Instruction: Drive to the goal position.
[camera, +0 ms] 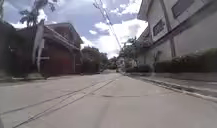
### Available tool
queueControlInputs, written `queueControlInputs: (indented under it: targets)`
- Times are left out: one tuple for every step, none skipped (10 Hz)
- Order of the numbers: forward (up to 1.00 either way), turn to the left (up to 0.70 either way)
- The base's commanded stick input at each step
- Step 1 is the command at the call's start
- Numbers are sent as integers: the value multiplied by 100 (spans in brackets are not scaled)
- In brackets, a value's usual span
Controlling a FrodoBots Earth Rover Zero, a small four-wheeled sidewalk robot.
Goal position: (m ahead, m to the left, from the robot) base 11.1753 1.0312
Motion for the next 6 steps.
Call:
queueControlInputs:
  targets:
    - [50, -50]
    - [50, -50]
    - [50, -15]
    - [50, -7]
    - [50, 0]
    - [50, 0]
